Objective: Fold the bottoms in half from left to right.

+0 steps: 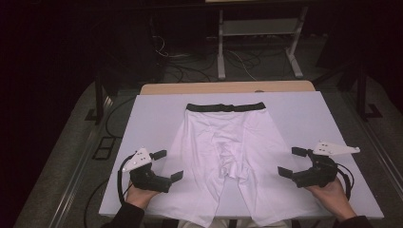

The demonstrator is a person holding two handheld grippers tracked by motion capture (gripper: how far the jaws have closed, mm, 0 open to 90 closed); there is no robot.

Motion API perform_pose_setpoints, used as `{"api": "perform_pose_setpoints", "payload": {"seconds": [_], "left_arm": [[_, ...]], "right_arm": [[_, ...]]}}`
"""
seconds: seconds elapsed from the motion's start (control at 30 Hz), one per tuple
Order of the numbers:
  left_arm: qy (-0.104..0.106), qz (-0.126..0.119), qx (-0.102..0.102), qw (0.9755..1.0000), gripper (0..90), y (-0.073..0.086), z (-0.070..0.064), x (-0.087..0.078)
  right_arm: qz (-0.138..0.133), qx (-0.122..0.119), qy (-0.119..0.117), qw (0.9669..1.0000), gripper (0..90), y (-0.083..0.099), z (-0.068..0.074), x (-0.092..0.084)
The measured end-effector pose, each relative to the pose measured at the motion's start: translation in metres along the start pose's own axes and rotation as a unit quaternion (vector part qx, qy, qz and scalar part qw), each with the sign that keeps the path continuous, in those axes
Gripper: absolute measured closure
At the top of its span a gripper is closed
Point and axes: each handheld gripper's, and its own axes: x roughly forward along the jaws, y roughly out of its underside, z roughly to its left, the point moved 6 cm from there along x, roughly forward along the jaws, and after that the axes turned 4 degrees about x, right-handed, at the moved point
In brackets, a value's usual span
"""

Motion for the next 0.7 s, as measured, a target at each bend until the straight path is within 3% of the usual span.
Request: {"api": "perform_pose_setpoints", "payload": {"seconds": [0.7], "left_arm": [[-0.002,0.003,0.001,1.0000,0.0,0.0007,0.0011,-0.0001]], "right_arm": [[0.011,-0.007,0.002,0.9999,0.0,-0.0036,0.0045,-0.0001]]}}
